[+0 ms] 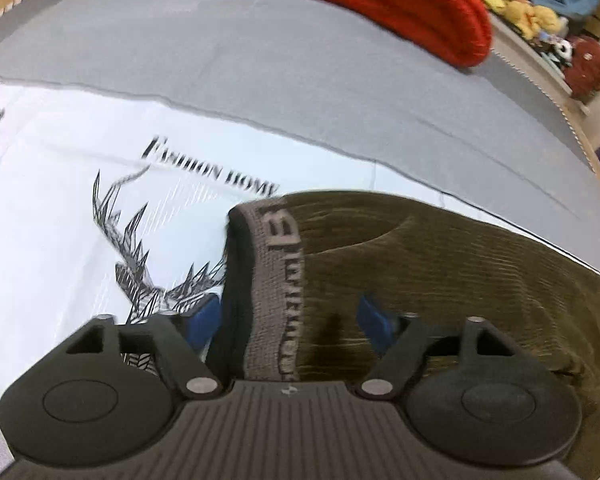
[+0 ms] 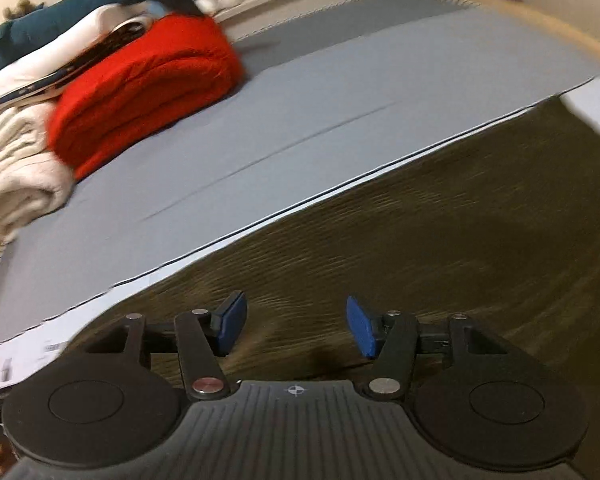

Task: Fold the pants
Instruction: 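Grasp the waistband with the left tool and pull it to straighten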

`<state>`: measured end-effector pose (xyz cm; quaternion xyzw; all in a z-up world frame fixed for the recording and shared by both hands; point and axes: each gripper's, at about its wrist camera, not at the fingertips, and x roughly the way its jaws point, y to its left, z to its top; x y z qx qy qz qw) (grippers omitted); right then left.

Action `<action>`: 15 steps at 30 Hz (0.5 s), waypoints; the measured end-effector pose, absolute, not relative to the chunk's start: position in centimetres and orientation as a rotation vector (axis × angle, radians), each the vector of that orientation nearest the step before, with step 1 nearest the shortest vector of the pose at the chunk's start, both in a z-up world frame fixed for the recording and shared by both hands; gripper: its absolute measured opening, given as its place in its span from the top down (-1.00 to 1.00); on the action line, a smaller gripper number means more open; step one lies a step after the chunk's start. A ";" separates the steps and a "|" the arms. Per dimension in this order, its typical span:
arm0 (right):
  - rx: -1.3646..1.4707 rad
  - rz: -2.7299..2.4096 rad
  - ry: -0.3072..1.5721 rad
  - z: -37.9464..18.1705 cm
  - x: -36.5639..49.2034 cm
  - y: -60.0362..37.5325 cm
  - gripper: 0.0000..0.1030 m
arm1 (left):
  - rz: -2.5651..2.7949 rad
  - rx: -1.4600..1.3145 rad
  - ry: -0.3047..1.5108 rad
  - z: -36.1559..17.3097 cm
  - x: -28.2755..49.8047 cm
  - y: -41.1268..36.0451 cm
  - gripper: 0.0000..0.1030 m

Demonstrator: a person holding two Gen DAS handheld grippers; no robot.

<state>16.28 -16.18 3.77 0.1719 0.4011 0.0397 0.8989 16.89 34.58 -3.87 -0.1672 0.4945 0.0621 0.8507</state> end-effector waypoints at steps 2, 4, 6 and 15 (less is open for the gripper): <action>0.211 0.098 0.772 4.1 16.7 -14.6 -0.13 | 0.123 -0.376 1.075 -4.9 17.4 34.8 -0.66; 0.159 0.094 0.759 4.0 17.1 -14.2 -0.13 | 0.125 -0.347 1.106 -5.8 17.9 34.3 -0.74; 0.199 0.118 0.784 3.7 17.3 -14.5 -0.13 | 0.122 -0.305 1.147 -7.0 18.1 33.6 -0.75; 0.170 0.163 0.790 3.3 17.3 -13.4 -0.13 | 0.137 -0.157 1.145 -7.8 18.0 32.2 -0.39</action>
